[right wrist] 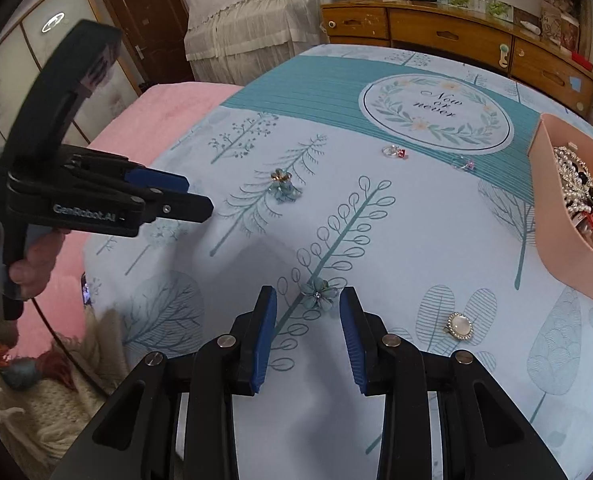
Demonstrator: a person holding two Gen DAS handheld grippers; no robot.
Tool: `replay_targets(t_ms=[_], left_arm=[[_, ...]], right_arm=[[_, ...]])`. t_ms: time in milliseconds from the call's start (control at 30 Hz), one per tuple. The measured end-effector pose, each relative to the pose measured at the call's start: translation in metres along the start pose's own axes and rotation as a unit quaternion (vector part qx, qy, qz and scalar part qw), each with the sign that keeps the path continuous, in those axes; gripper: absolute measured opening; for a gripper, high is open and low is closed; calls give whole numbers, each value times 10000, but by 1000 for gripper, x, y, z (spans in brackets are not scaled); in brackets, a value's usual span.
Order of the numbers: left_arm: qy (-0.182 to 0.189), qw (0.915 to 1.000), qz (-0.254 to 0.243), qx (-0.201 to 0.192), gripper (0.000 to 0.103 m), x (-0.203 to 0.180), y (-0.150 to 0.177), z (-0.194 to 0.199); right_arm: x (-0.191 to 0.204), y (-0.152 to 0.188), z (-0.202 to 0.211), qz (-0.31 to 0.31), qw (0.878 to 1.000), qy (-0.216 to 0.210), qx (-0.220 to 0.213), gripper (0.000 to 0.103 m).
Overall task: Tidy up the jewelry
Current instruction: 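Grasp the gold flower brooch with the left tool while the right tool grasps the blue flower brooch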
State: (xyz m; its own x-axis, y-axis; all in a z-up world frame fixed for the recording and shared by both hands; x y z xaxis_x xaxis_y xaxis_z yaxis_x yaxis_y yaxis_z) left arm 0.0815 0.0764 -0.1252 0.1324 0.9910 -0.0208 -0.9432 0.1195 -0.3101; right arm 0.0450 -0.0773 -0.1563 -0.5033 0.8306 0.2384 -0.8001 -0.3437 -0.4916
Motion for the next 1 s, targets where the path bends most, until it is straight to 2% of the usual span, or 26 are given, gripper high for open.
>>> replay_targets(t_ms=[267, 333, 533, 733, 800, 867, 1000], left_arm=[[190, 9998, 60, 72, 46, -6, -5, -12], [306, 9992, 215, 130, 46, -5, -8, -16], [505, 9945, 851, 337, 46, -6, -24, -30], [684, 9821, 1623, 664, 46, -5, -49, -42], [571, 9820, 1661, 701, 46, -8, -57, -44], [294, 9831, 1598, 839, 46, -13, -64, -48], [44, 9798, 1691, 1071, 46, -18, -69, -57]], right_arm=[[1, 4, -23, 292, 9991, 317, 35, 32], [4, 5, -25, 447, 9979, 464, 12, 20], [3, 6, -23, 383, 9982, 447, -71, 19], [-4, 6, -20, 222, 9991, 337, -139, 19], [-4, 7, -19, 216, 9991, 325, -152, 19], [-4, 8, -18, 208, 9992, 312, -161, 19], [-7, 8, -17, 143, 9994, 232, -191, 19]])
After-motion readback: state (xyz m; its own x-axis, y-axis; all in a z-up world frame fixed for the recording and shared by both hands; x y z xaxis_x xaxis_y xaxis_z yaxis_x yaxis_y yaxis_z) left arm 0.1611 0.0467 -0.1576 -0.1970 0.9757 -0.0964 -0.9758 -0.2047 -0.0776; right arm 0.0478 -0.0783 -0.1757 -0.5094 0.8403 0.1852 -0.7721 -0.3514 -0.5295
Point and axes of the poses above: each gripper's, at about its wrist camera, not at the fingertips, and z roughly against the way its jaws point, x to its left, y to its underside, the point moved 2 cm from there along -z, roughly the way its jaws point, and after that the axes turned 6 degrees about -y, right-handed, at the moved point
